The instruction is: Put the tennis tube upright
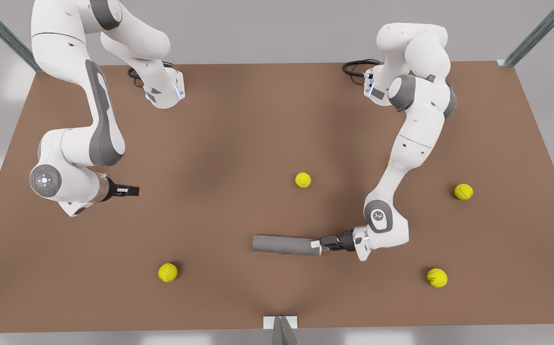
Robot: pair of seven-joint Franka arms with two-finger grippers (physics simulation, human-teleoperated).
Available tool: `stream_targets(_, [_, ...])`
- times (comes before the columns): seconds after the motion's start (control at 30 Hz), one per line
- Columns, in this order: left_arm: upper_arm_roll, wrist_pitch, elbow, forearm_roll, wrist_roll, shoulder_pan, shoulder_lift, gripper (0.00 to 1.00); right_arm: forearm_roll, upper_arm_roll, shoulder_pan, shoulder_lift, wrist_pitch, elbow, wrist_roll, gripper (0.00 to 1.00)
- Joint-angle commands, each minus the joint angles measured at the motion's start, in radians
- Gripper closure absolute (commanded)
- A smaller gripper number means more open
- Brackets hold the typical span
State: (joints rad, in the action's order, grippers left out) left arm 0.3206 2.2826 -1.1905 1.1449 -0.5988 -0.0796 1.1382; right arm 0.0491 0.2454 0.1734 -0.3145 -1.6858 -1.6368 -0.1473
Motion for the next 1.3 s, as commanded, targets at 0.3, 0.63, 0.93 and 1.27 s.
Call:
stream_targets(0.3, [0.0, 0.015, -0.001, 0.044, 0.004, -0.016, 0.002, 0.11, 0.0, 0.0, 0.0, 0.0, 0.0, 0.0, 0.0, 0.0])
stream_targets(0.63, [0.002, 0.015, -0.015, 0.176, 0.062, -0.023, -0.009, 0.6, 0.0, 0.0, 0.006, 0.0, 0.003, 0.0, 0.002, 0.0])
stream_targets(0.93, [0.002, 0.005, -0.015, 0.216, 0.169, -0.017, -0.018, 0.78, 0.0, 0.0, 0.006, -0.001, 0.002, -0.001, 0.002, 0.0])
stream_targets(1.27, [0.003, 0.032, -0.049, 0.208, 0.307, -0.02, -0.109, 0.78, 0.0, 0.0, 0.006, -0.001, 0.003, -0.001, 0.002, 0.0])
